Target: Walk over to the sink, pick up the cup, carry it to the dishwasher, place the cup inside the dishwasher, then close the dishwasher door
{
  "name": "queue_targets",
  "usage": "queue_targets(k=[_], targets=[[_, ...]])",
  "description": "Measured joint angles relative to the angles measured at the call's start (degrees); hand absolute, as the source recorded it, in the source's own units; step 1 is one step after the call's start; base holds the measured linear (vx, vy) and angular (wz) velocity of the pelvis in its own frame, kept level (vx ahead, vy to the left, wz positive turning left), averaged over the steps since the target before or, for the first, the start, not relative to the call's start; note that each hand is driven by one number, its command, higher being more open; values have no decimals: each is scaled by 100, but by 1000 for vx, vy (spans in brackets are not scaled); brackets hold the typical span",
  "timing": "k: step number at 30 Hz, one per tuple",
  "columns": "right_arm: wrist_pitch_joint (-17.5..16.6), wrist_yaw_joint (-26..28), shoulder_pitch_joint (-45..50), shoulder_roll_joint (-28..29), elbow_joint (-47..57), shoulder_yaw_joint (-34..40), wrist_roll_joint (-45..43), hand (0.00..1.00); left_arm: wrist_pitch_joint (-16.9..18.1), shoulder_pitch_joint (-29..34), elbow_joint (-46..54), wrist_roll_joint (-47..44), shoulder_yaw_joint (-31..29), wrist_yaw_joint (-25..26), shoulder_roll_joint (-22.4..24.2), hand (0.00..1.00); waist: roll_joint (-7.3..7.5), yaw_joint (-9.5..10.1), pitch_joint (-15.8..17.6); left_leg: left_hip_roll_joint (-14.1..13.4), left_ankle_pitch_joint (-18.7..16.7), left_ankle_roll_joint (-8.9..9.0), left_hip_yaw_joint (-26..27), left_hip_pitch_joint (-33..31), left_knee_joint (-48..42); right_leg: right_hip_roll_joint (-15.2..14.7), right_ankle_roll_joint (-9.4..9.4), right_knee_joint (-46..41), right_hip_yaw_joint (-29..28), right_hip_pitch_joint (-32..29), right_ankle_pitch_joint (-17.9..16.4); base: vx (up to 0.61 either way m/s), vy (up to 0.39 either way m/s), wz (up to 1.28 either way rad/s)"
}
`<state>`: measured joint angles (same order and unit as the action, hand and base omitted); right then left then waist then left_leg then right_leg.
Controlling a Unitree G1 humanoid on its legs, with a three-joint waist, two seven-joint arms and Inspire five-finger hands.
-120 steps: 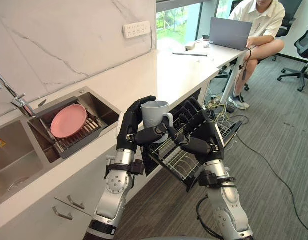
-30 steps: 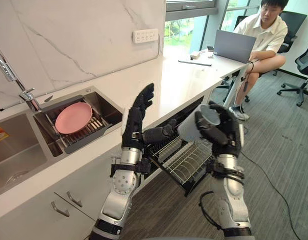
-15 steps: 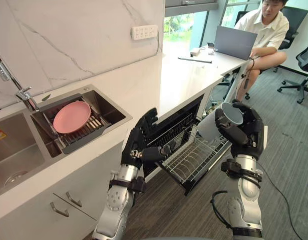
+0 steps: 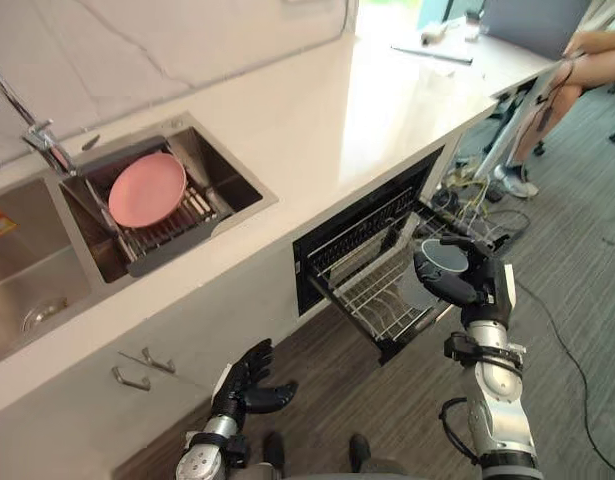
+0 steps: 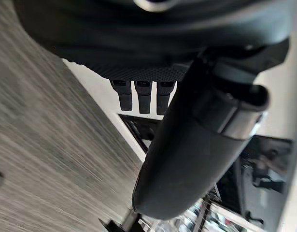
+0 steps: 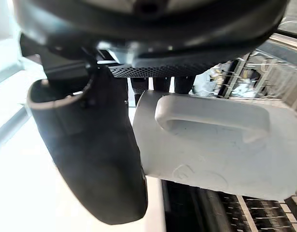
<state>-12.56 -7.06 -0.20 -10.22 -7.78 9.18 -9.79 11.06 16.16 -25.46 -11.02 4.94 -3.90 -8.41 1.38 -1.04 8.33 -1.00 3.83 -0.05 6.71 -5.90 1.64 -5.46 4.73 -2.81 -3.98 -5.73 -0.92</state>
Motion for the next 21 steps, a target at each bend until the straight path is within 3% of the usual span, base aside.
queue_targets(k=[8, 17, 21], targets=[[43, -322, -1306, -533, -878, -13, 113, 30, -18, -603, -756, 109, -582, 488, 31, 90, -205, 182, 842, -15, -17, -3, -273, -813, -551, -19, -25, -267, 244, -552, 29, -64, -12, 19], [140, -724, -2202, -859, -1428, -62, 111, 30, 63, -783, -860, 76, -689, 777, 67, 90, -346, 412, 1411, -29, 8, 5, -345, -1344, -800, -3, -50, -650, 282, -1117, 2, -66, -5, 4], [147, -795, -2371, -875, -1564, -69, 110, 30, 159, -958, -827, -135, -715, 842, 68, 90, -353, 474, 1486, -27, 81, 5, -429, -1485, -783, 1, -70, -730, 364, -1262, -18, -37, -14, 11]])
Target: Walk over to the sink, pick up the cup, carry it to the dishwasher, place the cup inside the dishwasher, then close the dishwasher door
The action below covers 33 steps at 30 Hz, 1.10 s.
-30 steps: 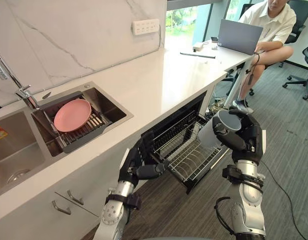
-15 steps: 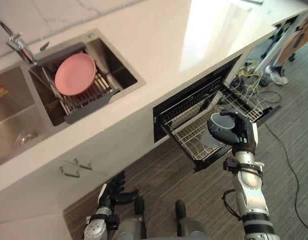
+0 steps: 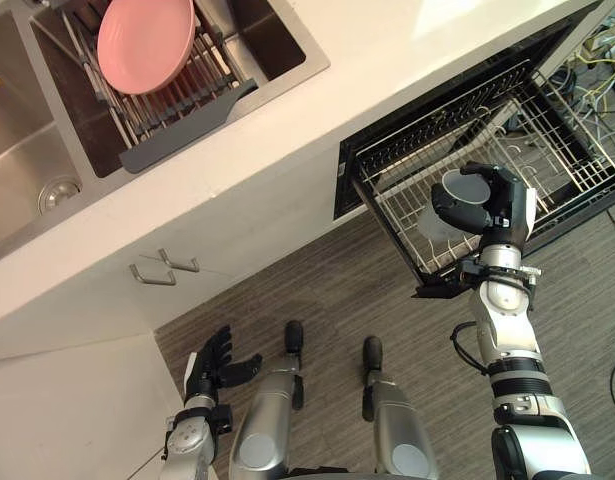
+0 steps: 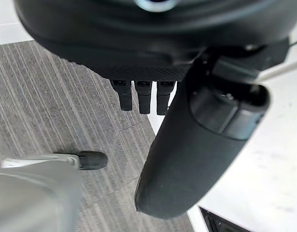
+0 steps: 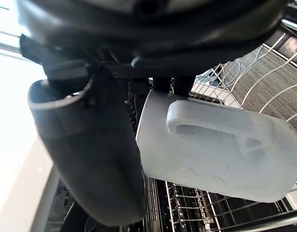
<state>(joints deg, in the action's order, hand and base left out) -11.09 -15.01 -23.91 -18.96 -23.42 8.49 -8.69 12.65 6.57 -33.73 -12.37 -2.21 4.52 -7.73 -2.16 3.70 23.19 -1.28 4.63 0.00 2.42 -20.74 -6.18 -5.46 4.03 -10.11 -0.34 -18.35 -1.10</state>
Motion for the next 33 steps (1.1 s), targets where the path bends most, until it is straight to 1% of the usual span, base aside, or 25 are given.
queue_targets(k=[1, 3, 9, 12, 16, 17, 20, 22, 23, 25, 27, 28, 29, 30, 33], targets=[[15, -2, -42, 0, -62, -1, 3, 90, 11, -20, 15, -5, -12, 26, 0, 90, 2, 4, 2, 0, 7, 0, -13, -14, 2, 1, -2, -3, 16, -11, -1, -7, -19, 9], [85, -41, -92, -1, -133, -5, 29, 90, 38, -119, 76, -11, -89, 58, 3, 90, 1, 45, 17, -3, 45, -14, -29, -47, 32, 5, -12, -22, 30, -59, -8, 4, -16, 5], [101, -150, -96, 40, -136, 23, 163, 90, 112, -223, 353, -222, -275, 188, 10, 90, 10, 62, 96, 3, 137, -8, -57, -8, 184, 1, -24, -35, 58, -78, -25, 9, -8, 2], [102, -241, -19, 200, -81, 199, 170, 90, 113, -255, 470, -222, -370, 219, 31, 90, 14, 59, 108, 3, 158, 3, -77, 64, 238, 2, -34, -94, 77, -51, -78, 4, -14, 3], [103, -296, 507, 485, 560, 278, 215, 90, 109, -260, 479, -221, -409, 269, 186, 90, 17, 58, 109, 3, 163, 13, -87, 293, 366, 3, -38, -98, 95, 120, -146, 10, -5, 0], [102, -297, 741, 656, 859, 280, 216, 90, 91, -260, 479, -220, -399, 260, 254, 90, 20, 39, 111, 2, 159, 16, -90, 381, 407, 3, -47, -101, 102, 189, -177, 44, -20, 2], [102, -291, 1160, 978, 1340, 277, 216, 90, 70, -260, 479, -218, -399, 250, 358, 90, 23, 14, 111, -2, 148, 27, -90, 566, 504, 7, -54, -101, 113, 337, -239, 37, -18, 0], [101, -287, 1419, 1117, 1638, 262, 215, 90, 52, -258, 479, -217, -399, 233, 400, 90, 32, 12, 106, -3, 129, 41, -90, 663, 544, 9, -58, -101, 120, 412, -279, 61, -28, 0], [100, -238, 1712, 1277, 2003, 238, 213, 90, 10, -242, 473, -216, -400, 196, 411, 90, 68, -6, 86, -5, 100, 54, -93, 753, 565, 10, -61, -101, 131, 502, -324, 80, -33, 2], [87, -166, 1996, 1455, 2379, 224, 212, 90, -8, -196, 463, -209, -400, 157, 416, 90, 131, -33, 53, -5, 64, 62, -103, 852, 565, 7, -69, -101, 148, 605, -379, 83, -30, 3], [68, -73, 2452, 1644, 2913, 97, 213, 90, -36, -65, 420, -205, -405, 146, 420, 90, 300, -119, -96, 0, -25, 92, -150, 976, 551, -6, -67, -96, 211, 765, -472, 108, -37, 10], [48, -36, 2565, 1682, 3047, 58, 213, 90, -43, -40, 396, -186, -406, 140, 420, 90, 345, -152, -128, 4, -43, 103, -181, 1014, 546, -14, -70, -94, 246, 822, -500, 110, -39, 18], [-8, 33, 2772, 1745, 3278, -18, 215, 90, -68, -12, 316, -123, -410, 127, 420, 90, 435, -177, -184, 7, -80, 115, -222, 1116, 544, -21, -76, -85, 305, 949, -541, 105, -42, 20], [-35, 125, 2966, 1792, 3481, -133, 219, 90, -102, 6, 174, -95, -413, 98, 422, 90, 508, -190, -304, 9, -116, 118, -270, 1193, 539, -23, -81, -56, 368, 1064, -568, 118, -50, 19], [-94, 334, 3229, 1805, 3855, -426, 460, 90, -150, 105, -100, -90, -419, 27, 443, 90, 615, -208, -573, 9, -175, 146, -365, 1342, 536, -24, -90, 44, 501, 1309, -580, 65, -34, 17]])
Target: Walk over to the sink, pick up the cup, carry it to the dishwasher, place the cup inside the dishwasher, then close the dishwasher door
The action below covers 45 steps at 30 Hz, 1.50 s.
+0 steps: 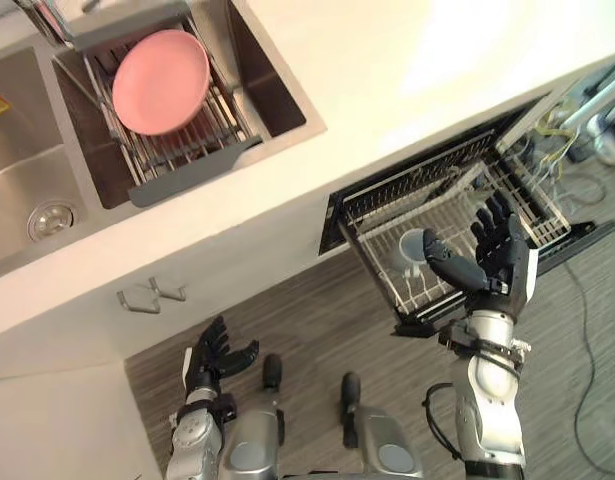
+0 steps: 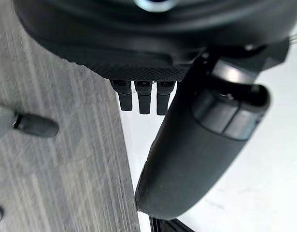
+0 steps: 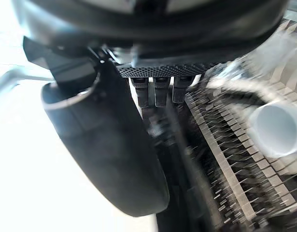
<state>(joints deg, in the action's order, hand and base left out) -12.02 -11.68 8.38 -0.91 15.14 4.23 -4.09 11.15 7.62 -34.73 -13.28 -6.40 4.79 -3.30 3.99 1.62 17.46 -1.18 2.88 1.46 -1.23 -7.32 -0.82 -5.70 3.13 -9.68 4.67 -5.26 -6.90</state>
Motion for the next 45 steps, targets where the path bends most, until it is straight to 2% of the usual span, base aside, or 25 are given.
queue_targets(k=[5, 6, 8, 10, 14, 18, 19, 21, 22, 23, 24, 25, 26, 27, 28, 29, 31, 33, 35, 36, 37, 38, 39, 41, 45], targets=[[-107, 125, 104, -40, 291, -247, 557, 90, 9, 49, -321, 157, -8, 10, 46, 90, -27, 16, -253, 80, -106, 35, -277, -74, -153, -72, 1, 109, 376, 280, -43, -29, -17, 32], [-107, 121, 107, -69, 312, -241, 599, 90, 10, 48, -375, 160, -8, 10, 48, 90, -37, -1, -283, 9, -203, -10, -33, -119, -195, -90, 1, 131, 495, 318, -43, -104, -3, 101], [-159, 53, 93, -383, 384, -181, 668, 90, 13, 39, -658, 224, 3, 11, 113, 90, -132, -150, -430, -426, -218, 3, 1335, -323, -515, -199, 32, 270, 1038, 494, -40, -69, 50, 116], [-160, 52, 27, -617, 379, -133, 715, 90, 0, 94, -800, 314, -10, 18, 132, 90, -210, -82, -496, -547, -145, 50, 1647, -408, -653, -249, 107, 259, 1143, 520, -66, 0, 103, 49], [-161, 173, -200, -640, 294, -253, 1019, 90, -6, 300, -901, 428, 15, 30, -93, 90, -180, -8, -511, -299, -253, -81, 1691, -315, -673, -480, 257, 172, 1139, 592, -157, 42, 99, 8], [-155, 167, -412, -747, -255, -254, 1283, 90, 21, 324, -862, 438, 76, 45, -249, 90, 43, 1, -549, 4, -881, -225, 1738, -255, -1305, -1050, 346, -1024, 1046, 455, -758, 107, 129, 5], [-133, 170, -449, -788, -346, -282, 1338, 90, 23, 322, -885, 450, 81, 46, -262, 90, 42, -17, -550, 7, -940, -230, 1730, -204, -1330, -1083, 263, -1453, 901, 297, -729, 164, 130, 9], [-50, 175, -452, -909, -540, -309, 1410, 90, 21, 337, -951, 561, 164, 31, -368, 90, 65, -198, -559, 12, -1061, -314, 1415, 45, -1321, -963, -508, -3068, 177, -344, -192, 205, 140, 45], [-37, 177, -449, -931, -561, -305, 1467, 90, 18, 336, -971, 571, 189, 32, -387, 90, 68, -252, -565, -1, -1079, -341, 1305, 91, -1311, -864, -365, -3284, 5, -484, -348, 236, 44, 73], [-35, 186, -447, -974, -546, -304, 1526, 90, 13, 326, -1005, 595, 272, 38, -424, 90, 59, -341, -566, -14, -1096, -354, 1106, 178, -1239, -564, -257, -3177, -258, -600, -709, 187, 1, 63], [-37, 188, -450, -1016, -542, -304, 1545, 90, 10, 321, -1033, 601, 312, 37, -458, 90, 83, -362, -579, -6, -1096, -351, 1016, 236, -1179, -414, -257, -3007, -354, -636, -812, 248, -24, 84], [-37, 194, -455, -1100, -532, -300, 1572, 90, 2, 294, -1071, 604, 354, 33, -500, 90, 110, -405, -601, 4, -1052, -247, 865, 322, -1126, -154, -260, -2471, -489, -671, -880, 276, -52, 78], [-36, 194, -452, -1170, -475, -295, 1581, 90, 4, 263, -1069, 623, 360, 24, -530, 90, 179, -390, -654, 81, -1139, -147, 745, 329, -1229, -44, -323, -1681, -477, -681, -676, 338, -78, 75], [-37, 198, -451, -1192, -418, -296, 1581, 90, 3, 255, -1073, 632, 365, 23, -529, 90, 246, -385, -683, 159, -1226, -121, 697, 308, -1336, -47, -234, -1374, -473, -704, -452, 350, -88, 73], [-48, 210, -413, -1267, -364, -261, 1582, 90, -35, 203, -1144, 653, 360, 32, -407, 90, 124, -412, -737, 124, -1364, -61, 576, 234, -1568, -29, -21, -1291, -424, -567, -507, 366, -75, 51], [-48, 259, -360, -1272, -314, -255, 1592, 90, -21, 250, -1072, 655, 401, 22, -310, 90, -16, -357, -820, 38, -1393, -18, 569, 163, -1643, 43, -36, -1050, -364, -437, -489, 252, -45, 41], [-47, 297, -249, -1269, -271, -246, 1674, 90, -11, 262, -1071, 655, 412, 23, -211, 90, -155, -348, -826, -73, -1452, 70, 552, 167, -1780, 127, -56, -760, -243, -168, -464, 297, -71, 21], [-45, 300, -47, -1263, -267, -202, 1678, 90, -12, 259, -1071, 656, 465, 15, -216, 90, -175, -345, -829, -200, -1516, 161, 582, 162, -2135, 215, -112, -525, -108, 165, -429, 303, -96, 27], [-44, 300, 125, -1260, -184, -179, 1679, 90, -97, 265, -1085, 660, 463, 12, -211, 90, -171, -326, -820, -333, -1517, 196, 698, -13, -3043, 272, -178, -221, -81, 628, -373, 214, -40, 17], [-56, 290, 99, -1255, -83, -173, 1679, 90, -146, 273, -1128, 636, 436, 8, -255, 90, -170, -293, -770, -396, -1776, 160, 765, -310, -3403, 259, -181, -101, -113, 802, -373, 207, 20, 5], [-63, 282, 79, -1252, -45, -145, 1679, 90, -175, 264, -1128, 634, 394, 9, -233, 90, -161, -289, -749, -381, -1859, 143, 785, -404, -3218, 253, -181, -89, -121, 822, -373, 221, 58, 4], [-69, 281, 31, -1263, -22, -67, 1679, 90, -250, 231, -1141, 640, 398, 17, -209, 90, -233, -277, -724, -345, -1693, 128, 804, -516, -2444, 250, -176, -93, -109, 838, -376, 199, 95, 4], [-61, 287, 19, -1257, -47, -18, 1679, 90, -316, 210, -1135, 604, 386, 13, -177, 90, -295, -235, -704, -313, -905, -75, 779, -473, -1867, 256, -138, -101, -131, 894, -403, 158, 101, 9], [-58, 315, 10, -1252, -26, -34, 1683, 90, -394, 181, -1127, 635, 423, -5, -246, 90, -214, -259, -669, -151, -768, -131, 783, -296, -1552, 154, -112, -93, -248, 883, -425, 148, 95, 17], [-58, 456, -72, -1256, -26, -83, 1724, 90, -566, 83, -1257, 654, 372, 18, -238, 90, -199, -269, -666, -65, -770, -164, 852, -102, -1383, 70, -63, 88, -451, 1045, -381, 72, 61, -1]])
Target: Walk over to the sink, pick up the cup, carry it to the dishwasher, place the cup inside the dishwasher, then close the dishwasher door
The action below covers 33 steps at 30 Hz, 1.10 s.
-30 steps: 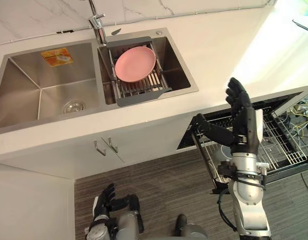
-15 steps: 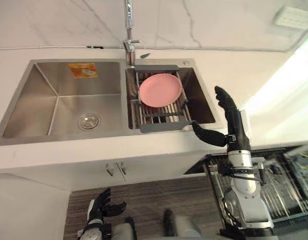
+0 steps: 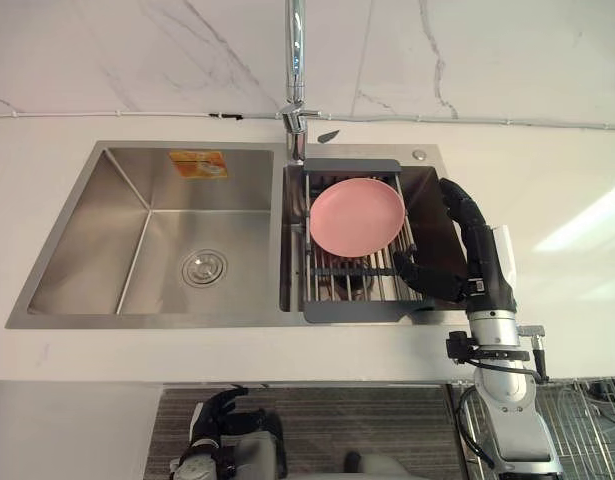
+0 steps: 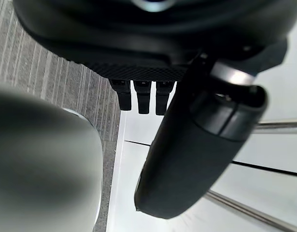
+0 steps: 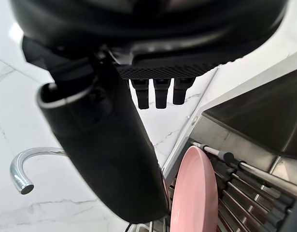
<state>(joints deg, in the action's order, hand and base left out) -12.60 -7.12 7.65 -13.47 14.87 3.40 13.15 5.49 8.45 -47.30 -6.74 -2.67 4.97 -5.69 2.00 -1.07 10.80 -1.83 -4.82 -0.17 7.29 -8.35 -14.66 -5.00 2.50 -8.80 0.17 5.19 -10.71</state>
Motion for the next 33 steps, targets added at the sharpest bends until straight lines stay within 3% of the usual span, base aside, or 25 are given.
queue_targets(k=[2, 3, 13, 19, 33], targets=[[0, 31, 0, -1, 0, -5, -2, 90, -40, -3, -59, 1, -94, 7, 4, 90, 2, -22, -1, 2, 83, 27, 55, 143, 191, 0, 0, 0, -62, 27, 0, -3, -10, -14], [12, 119, 96, -206, -268, -50, -3, 90, 370, 160, -44, 234, 33, -5, -12, 90, 44, -138, -204, 86, 1279, 59, 202, 685, 1959, 71, 44, 182, -299, -243, 58, -8, -14, -8], [89, 88, 92, -198, -519, -52, 73, 90, 372, 168, -73, 228, 62, -6, -7, 90, 23, -129, -216, 99, 1279, 60, 199, 687, 1960, 24, 53, 180, -264, -234, 53, 0, 0, 0], [287, -106, 48, -210, -658, -41, 390, 90, 363, 222, -106, 219, 175, -5, 18, 90, -140, -129, -312, 143, 1283, 55, 142, 754, 1965, -23, 108, 169, -169, -127, 19, 0, -3, 6], [281, -176, -763, -1008, -1381, -199, 680, 90, 368, 429, -54, 101, -294, 182, -86, 90, -193, 28, -346, 196, 1291, 58, -15, 691, 1989, -71, 139, 204, 50, -83, -5, -2, -11, 7]])
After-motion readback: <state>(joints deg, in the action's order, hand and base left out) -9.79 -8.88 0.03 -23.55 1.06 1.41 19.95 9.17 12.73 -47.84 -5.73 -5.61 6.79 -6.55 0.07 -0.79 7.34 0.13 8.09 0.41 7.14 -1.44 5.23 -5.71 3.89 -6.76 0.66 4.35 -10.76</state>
